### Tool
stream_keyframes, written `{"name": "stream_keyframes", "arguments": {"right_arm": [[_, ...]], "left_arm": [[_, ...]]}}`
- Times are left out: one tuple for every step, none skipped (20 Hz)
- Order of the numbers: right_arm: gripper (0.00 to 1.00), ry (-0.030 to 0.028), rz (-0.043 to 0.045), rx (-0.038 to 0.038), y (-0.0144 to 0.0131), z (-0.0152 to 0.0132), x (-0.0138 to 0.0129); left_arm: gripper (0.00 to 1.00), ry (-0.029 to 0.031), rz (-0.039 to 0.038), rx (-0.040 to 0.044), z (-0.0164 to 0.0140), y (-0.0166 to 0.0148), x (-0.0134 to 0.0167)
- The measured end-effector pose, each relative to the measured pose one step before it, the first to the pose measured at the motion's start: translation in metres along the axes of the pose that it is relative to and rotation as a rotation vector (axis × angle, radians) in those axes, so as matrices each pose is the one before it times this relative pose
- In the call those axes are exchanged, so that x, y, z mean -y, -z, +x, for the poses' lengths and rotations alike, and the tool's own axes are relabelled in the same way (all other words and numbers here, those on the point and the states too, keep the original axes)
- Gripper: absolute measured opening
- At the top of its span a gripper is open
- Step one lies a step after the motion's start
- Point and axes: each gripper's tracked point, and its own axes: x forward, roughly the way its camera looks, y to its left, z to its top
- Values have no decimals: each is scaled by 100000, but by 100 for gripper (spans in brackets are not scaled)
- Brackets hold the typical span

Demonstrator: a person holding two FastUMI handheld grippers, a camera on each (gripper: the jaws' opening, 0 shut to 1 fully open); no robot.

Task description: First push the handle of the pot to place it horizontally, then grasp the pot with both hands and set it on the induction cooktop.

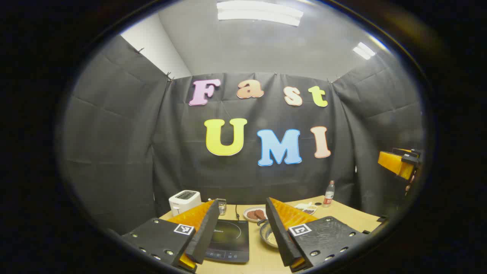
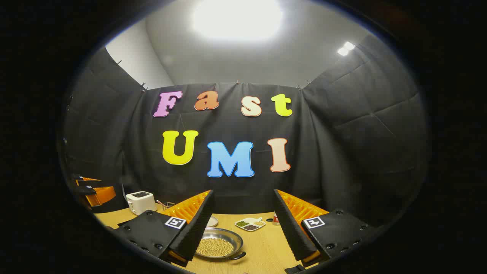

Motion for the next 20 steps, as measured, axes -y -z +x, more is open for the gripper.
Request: {"name": "stream_keyframes", "arguments": {"right_arm": [[94,-215,-134,-152,81,91,-69],[96,-159,-40,-147,70,-73,-7],[96,-192,157,-272,39,-23,-72],[94,-23,36,-53,7,1,-49],[94,46,-86,27,-47,-1,36],[94,79,-109,-30,48,9,2],[94,77,-116,-159,-1,42,-36],[94,17,-93,-93,84,-152,-9],[94,-67,-4,-66,-75,-62,20],[94,27,21,53,-50,-26,8],[94,4,-20,91,-24,-22,1],[96,42,-67,-20,-76,107,-58],[94,-47,-90,-95,11,-44,-10],[94,-97,-24,-114,43,-35,35],[94,-32,70,-214,27,-35,-38],[94,-88,90,-246,100,86,-62],[94,-97,5,-245,55,89,-57],[94,72,-78,-270,86,196,-49],[94,-106,-68,-252,62,94,-56],[96,-198,-33,-314,69,76,-116]], "left_arm": [[72,-182,66,-64,-63,4,-82],[71,-231,105,-9,-119,80,-128],[71,-160,104,6,-14,-41,-75],[75,-197,21,180,-28,-12,-90],[75,-112,-52,411,17,-187,-67],[75,-191,-33,284,-37,-64,-60],[75,-75,-40,188,-63,-125,-64],[72,1,50,95,-12,-4,-3],[75,-37,100,265,5,-83,-78],[72,83,83,160,-41,-46,67],[72,171,66,305,3,-174,63],[72,54,121,254,-75,0,33],[72,-45,60,380,-36,-214,-31],[72,64,17,210,12,-5,7],[75,87,-6,10,55,-51,14],[75,-52,45,22,-53,32,-23],[75,-37,73,-9,7,19,-84],[75,-79,70,-18,7,54,-47],[75,28,-2,-12,57,-92,-18],[78,-1,24,3,-70,28,-30]]}}
